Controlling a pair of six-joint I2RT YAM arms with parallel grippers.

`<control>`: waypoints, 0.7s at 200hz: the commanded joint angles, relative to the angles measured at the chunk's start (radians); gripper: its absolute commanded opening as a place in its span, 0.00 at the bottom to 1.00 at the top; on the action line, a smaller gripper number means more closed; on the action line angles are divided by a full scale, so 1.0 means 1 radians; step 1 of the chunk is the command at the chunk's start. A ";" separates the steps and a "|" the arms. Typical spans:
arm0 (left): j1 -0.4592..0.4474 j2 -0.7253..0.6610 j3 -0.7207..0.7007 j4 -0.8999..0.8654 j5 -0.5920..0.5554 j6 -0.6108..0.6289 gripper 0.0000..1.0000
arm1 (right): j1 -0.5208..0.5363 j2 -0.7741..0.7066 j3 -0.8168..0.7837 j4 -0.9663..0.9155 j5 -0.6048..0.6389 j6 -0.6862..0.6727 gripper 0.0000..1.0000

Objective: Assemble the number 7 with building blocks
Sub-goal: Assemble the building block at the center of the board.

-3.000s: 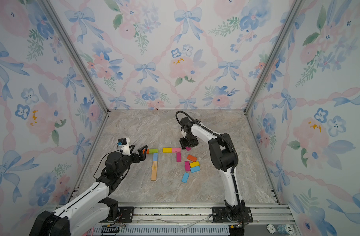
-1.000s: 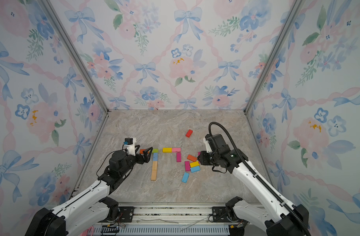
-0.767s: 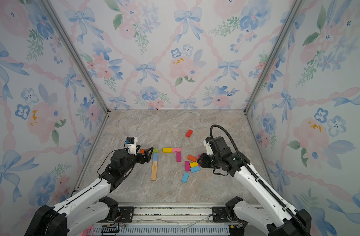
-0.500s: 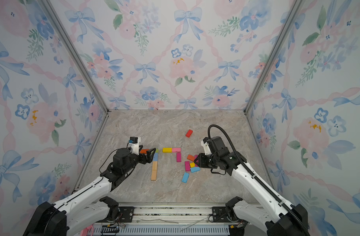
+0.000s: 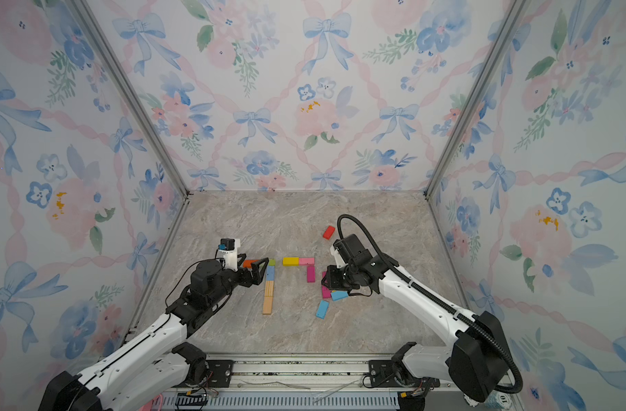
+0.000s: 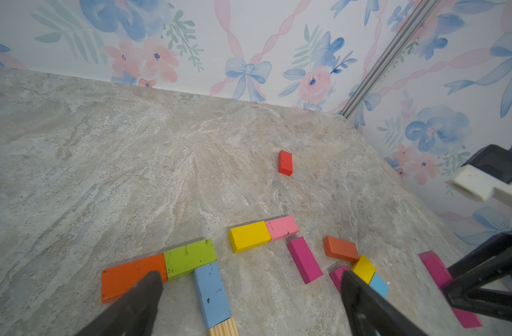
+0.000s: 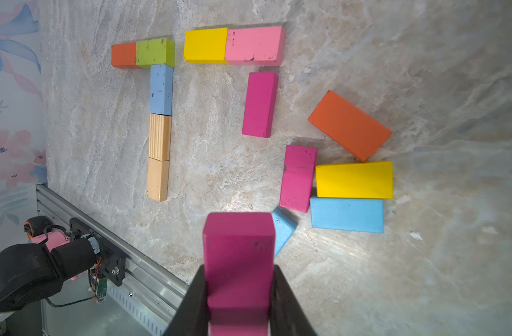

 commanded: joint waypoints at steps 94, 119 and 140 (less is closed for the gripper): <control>0.046 0.045 0.061 -0.122 0.082 -0.107 0.98 | 0.240 0.375 0.137 0.068 0.281 0.275 0.25; 0.065 0.012 0.023 -0.101 0.101 -0.103 0.98 | 0.245 0.412 0.142 0.046 0.328 0.306 0.25; 0.077 0.008 0.006 -0.100 0.113 -0.100 0.98 | 0.238 0.434 0.150 0.048 0.324 0.298 0.25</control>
